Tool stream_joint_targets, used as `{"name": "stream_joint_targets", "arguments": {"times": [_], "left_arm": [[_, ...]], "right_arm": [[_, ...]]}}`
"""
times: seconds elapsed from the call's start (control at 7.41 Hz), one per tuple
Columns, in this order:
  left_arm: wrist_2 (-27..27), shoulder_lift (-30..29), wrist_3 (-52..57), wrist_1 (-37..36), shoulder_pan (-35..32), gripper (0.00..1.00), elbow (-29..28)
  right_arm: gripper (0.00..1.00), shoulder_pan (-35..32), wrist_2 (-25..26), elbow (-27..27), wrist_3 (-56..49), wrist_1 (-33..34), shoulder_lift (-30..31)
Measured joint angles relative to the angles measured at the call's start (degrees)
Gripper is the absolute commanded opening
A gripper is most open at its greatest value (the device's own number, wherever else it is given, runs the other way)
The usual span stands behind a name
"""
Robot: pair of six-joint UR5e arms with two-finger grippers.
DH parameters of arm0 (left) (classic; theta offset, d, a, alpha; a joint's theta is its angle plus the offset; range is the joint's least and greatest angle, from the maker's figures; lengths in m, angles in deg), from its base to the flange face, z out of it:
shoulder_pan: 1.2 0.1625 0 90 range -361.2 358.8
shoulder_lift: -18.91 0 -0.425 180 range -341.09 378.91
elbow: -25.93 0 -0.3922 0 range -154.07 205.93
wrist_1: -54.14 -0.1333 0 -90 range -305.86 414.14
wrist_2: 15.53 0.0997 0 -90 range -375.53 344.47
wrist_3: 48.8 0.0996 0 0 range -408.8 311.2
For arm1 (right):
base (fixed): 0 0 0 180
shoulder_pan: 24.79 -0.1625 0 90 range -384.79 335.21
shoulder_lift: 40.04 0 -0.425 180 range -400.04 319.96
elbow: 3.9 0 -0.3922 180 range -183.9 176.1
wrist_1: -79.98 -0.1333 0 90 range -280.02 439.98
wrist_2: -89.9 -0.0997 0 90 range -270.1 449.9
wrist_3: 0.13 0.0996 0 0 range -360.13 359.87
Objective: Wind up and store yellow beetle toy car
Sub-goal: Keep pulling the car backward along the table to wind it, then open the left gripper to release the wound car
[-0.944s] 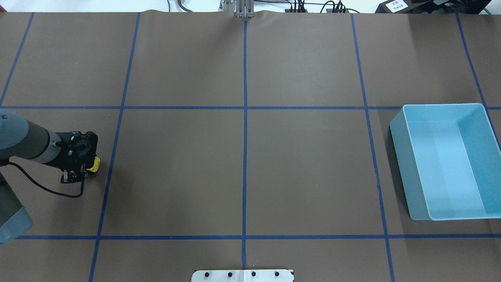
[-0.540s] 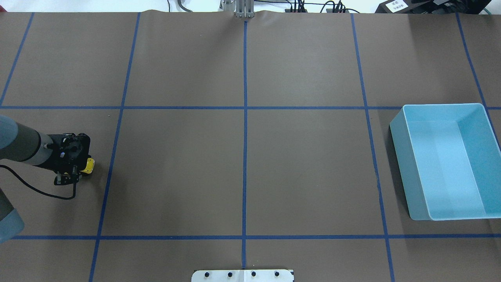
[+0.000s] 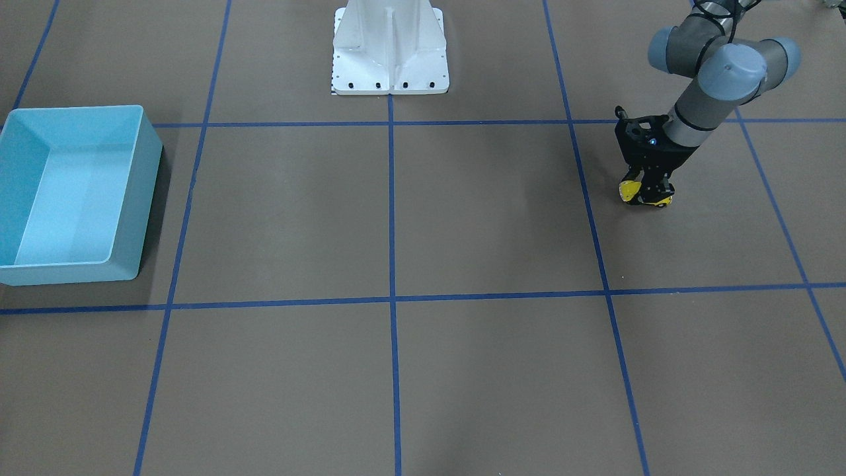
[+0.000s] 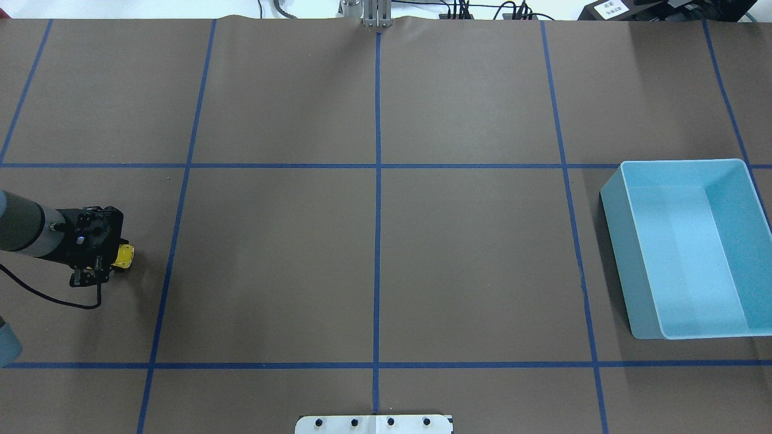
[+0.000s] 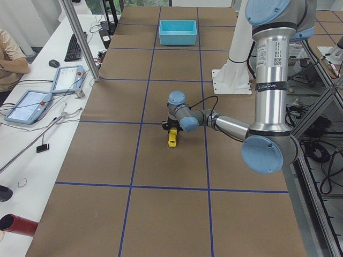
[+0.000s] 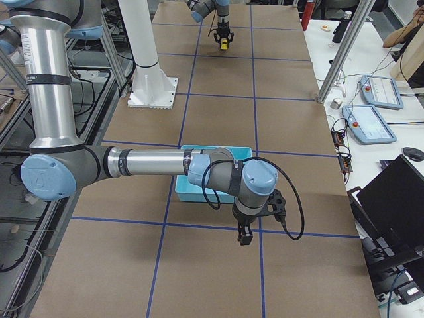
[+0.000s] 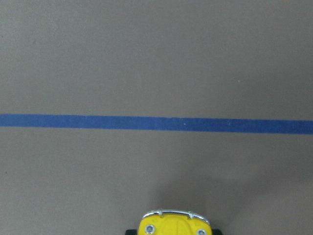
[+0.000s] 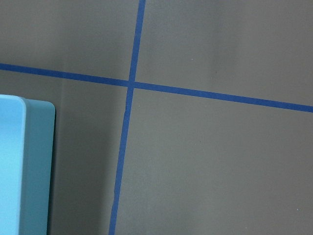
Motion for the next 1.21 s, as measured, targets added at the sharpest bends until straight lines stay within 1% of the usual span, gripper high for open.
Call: {"name": "stream_joint_targets", "arguments": {"times": [0.27, 0.4, 0.54, 0.94, 1.21], "left_arm": [[-0.58, 0.82, 0.1, 2.24, -0.46, 0.15, -1.23], [-0.76, 1.2, 0.22, 2.87, -0.6, 0.69, -1.47], [-0.82, 1.33, 0.52, 3.08, -0.63, 1.0, -1.55], [-0.57, 0.78, 2.47, 2.85, -1.03, 1.0, -1.62], [-0.56, 0.65, 2.58, 2.62, -2.47, 1.0, -1.61]], "right_arm": [[1.0, -0.02, 0.0, 0.0, 0.0, 0.01, 0.0], [1.0, -0.03, 0.0, 0.02, 0.0, -0.01, 0.0], [1.0, -0.03, 0.0, 0.06, 0.0, -0.01, 0.0], [1.0, -0.08, 0.02, 0.2, 0.04, 0.05, 0.09], [1.0, -0.09, 0.02, 0.27, 0.02, 0.05, 0.15]]}}
